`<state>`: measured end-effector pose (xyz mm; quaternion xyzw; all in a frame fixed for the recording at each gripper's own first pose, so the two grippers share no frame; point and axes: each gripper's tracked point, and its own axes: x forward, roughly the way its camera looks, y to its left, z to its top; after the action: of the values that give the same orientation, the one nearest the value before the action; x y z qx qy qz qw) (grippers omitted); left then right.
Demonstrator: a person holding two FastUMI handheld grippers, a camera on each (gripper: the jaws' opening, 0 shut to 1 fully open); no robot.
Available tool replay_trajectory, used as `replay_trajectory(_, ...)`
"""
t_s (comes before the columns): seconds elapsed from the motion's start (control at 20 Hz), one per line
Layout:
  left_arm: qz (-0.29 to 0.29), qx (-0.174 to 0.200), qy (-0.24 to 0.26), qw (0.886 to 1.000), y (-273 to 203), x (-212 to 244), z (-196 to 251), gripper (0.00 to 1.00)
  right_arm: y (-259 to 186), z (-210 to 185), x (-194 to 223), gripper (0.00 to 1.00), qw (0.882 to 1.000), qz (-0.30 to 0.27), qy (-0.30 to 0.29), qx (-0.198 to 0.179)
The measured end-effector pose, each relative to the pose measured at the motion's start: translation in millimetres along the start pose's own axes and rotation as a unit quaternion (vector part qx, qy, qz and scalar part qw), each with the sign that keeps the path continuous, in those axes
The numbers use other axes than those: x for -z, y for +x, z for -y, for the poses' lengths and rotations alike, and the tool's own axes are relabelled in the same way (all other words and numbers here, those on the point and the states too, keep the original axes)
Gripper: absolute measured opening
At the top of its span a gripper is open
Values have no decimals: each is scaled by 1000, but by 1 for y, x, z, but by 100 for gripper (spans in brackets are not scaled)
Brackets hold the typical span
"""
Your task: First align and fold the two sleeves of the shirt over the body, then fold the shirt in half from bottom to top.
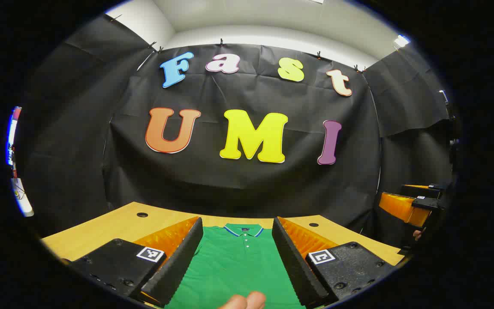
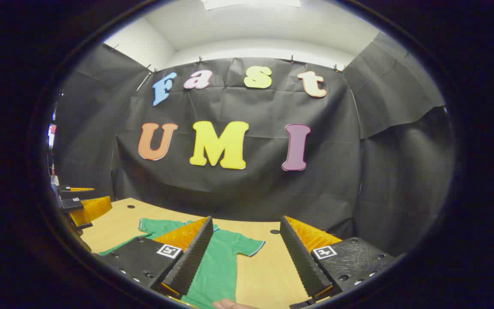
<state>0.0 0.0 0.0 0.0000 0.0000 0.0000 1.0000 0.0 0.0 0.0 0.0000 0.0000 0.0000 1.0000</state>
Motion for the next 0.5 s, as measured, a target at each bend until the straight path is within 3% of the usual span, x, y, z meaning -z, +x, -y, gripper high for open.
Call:
replay_trajectory(0.25, -24, -22, -19, 999, 10, 18, -7, 100, 12, -31, 15, 95, 999, -3, -4, -33)
replay_trajectory(0.3, -26, -24, -10, 999, 9, 21, -5, 96, 13, -35, 21, 95, 999, -3, -1, -43)
replay_trajectory(0.4, -7, -33, 31, 999, 11, 13, -4, 100, 16, -40, 41, 95, 998, -12, 4, -55)
replay_trajectory(0.45, -1, -43, 42, 998, 12, 11, -7, 84, 18, -39, 49, 95, 998, -23, 2, -52)
replay_trajectory(0.5, -5, -45, 47, 998, 14, 14, -6, 100, 20, -42, 54, 95, 998, -31, 0, -57)
